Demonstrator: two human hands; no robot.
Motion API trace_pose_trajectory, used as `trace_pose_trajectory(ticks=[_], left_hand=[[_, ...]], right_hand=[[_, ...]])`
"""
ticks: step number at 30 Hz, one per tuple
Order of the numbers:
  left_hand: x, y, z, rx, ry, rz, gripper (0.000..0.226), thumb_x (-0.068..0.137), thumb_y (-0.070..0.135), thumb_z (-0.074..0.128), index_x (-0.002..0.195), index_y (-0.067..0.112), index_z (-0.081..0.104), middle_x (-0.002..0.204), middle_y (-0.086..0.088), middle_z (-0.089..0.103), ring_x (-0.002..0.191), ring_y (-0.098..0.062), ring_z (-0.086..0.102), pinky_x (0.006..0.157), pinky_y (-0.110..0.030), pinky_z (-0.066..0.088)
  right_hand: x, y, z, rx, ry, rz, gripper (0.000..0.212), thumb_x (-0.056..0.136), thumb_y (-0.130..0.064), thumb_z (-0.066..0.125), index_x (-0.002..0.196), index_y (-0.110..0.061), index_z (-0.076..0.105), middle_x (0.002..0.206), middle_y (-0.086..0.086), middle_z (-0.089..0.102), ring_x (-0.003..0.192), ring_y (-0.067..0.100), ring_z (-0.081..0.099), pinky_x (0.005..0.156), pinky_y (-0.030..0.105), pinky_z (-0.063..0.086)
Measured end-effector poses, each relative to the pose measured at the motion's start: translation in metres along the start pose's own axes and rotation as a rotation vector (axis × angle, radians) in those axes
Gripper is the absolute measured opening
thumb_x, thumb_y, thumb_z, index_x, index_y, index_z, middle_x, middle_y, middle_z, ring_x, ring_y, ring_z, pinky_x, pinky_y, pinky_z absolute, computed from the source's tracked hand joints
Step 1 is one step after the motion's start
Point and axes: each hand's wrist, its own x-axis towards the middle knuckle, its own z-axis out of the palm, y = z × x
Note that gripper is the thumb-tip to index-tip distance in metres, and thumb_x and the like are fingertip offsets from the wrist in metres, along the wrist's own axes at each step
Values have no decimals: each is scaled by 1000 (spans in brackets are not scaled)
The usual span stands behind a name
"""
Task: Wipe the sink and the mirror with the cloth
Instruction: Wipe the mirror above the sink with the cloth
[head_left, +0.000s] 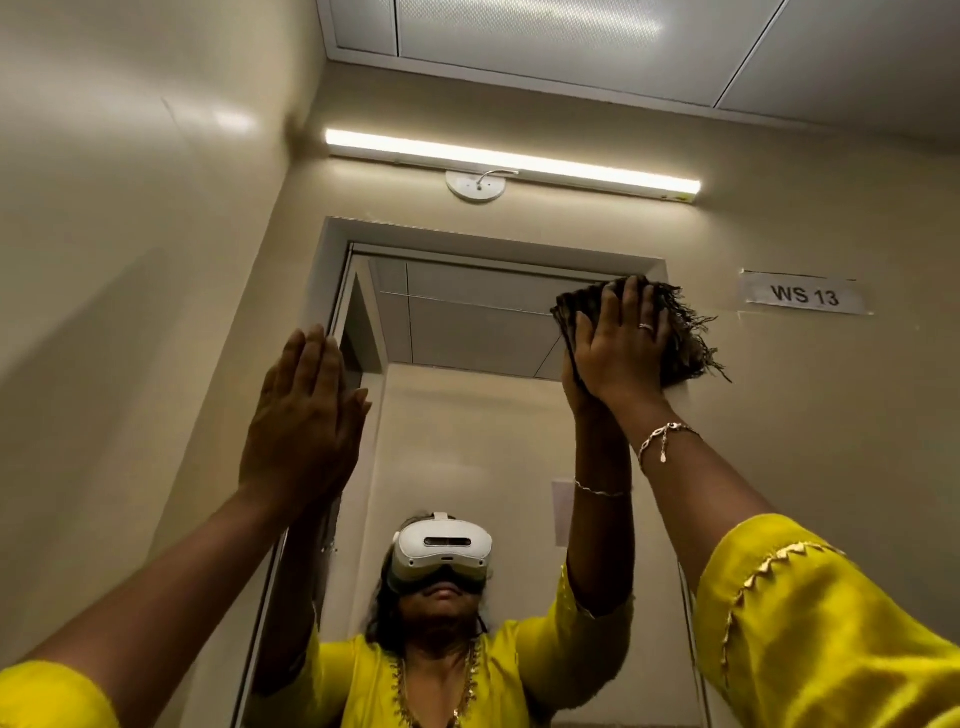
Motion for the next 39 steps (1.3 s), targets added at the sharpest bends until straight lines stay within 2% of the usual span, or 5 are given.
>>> trace_pose_trajectory(ticks=[19, 30, 34, 37, 39], left_hand=[[0, -3, 5, -46, 22, 10, 91, 81, 72, -1, 142, 5, 11, 153, -10, 12, 139, -17, 1, 113, -34, 6], [2, -16, 13, -91, 93, 60, 69, 90, 43, 42, 143, 4, 19, 152, -11, 17, 140, -16, 7, 114, -29, 8], [3, -17, 7, -180, 79, 68, 74, 92, 57, 22, 140, 2, 25, 149, -8, 18, 139, -19, 12, 115, -35, 14], [0, -20, 12, -156, 112, 148, 64, 93, 44, 37, 139, 1, 26, 148, -20, 26, 139, -25, 14, 113, -33, 13], [4, -20, 15, -287, 108, 54, 75, 91, 59, 13, 141, 4, 24, 149, -5, 16, 138, -15, 9, 114, -25, 9]], right_hand=[[0, -26, 5, 46, 12, 139, 60, 98, -40, 24, 148, -11, 7, 157, 13, 0, 145, 27, -3, 116, 42, -3], [-5, -129, 24, 100, 32, 50, 62, 97, -41, 21, 148, -10, 5, 157, 14, -3, 144, 29, -6, 116, 42, -2], [-10, -171, 31, 126, 19, -23, 62, 98, -41, 20, 148, -10, 3, 157, 14, -7, 144, 29, -8, 116, 43, -4], [-11, -191, 34, 142, -15, -104, 61, 98, -40, 20, 148, -10, 1, 156, 14, -8, 144, 29, -11, 116, 42, -6], [-11, -199, 34, 151, -29, -159, 61, 98, -40, 21, 147, -11, 1, 157, 13, -8, 144, 28, -11, 116, 42, -6]])
